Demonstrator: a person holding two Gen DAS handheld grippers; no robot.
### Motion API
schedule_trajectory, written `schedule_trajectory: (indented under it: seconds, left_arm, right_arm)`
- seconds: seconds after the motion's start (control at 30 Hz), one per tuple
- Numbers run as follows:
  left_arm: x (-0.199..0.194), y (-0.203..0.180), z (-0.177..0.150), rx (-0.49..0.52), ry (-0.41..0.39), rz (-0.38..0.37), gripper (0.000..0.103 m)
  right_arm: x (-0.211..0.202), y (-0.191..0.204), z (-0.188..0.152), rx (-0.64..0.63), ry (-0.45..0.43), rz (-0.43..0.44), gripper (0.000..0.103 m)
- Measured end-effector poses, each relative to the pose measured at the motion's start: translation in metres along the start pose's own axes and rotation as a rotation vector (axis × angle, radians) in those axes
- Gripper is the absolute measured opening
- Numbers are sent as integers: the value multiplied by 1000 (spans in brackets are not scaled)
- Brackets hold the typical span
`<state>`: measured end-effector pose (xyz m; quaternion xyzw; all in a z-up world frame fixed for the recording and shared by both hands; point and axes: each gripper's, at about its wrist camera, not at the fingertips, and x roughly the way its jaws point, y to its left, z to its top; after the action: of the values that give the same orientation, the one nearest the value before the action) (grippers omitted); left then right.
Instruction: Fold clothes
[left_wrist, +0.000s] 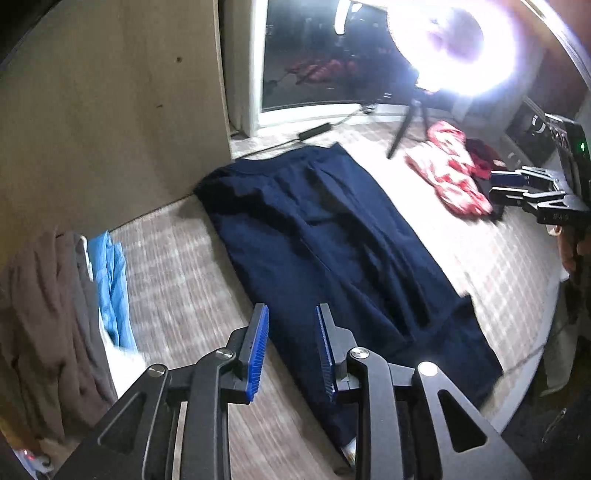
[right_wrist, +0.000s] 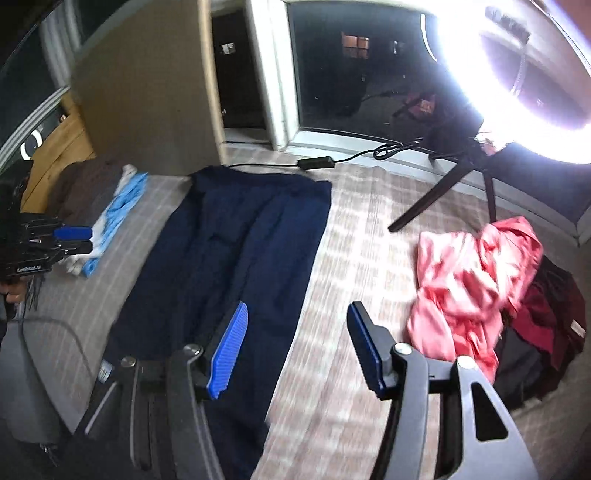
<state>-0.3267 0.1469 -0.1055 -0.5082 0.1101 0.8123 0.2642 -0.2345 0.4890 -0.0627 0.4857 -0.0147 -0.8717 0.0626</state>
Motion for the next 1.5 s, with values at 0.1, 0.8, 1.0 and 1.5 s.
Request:
schedule_trajectory:
  seconds: [0.1, 0.8, 1.0, 1.5]
  left_arm:
    - [30, 22, 27, -12, 6, 34, 26]
    - [173, 91, 98, -49, 65, 70, 32]
    - [173, 82, 98, -33, 55, 67, 32]
    - [169, 61, 96, -11, 17, 32, 28]
  right_arm:
    - [38, -5, 25, 0, 7, -6, 56]
    - [201, -42, 103, -43, 45, 10, 56]
    - [217, -50, 108, -45, 35, 46, 56]
    - [242, -44, 122, -95, 27, 156, 45]
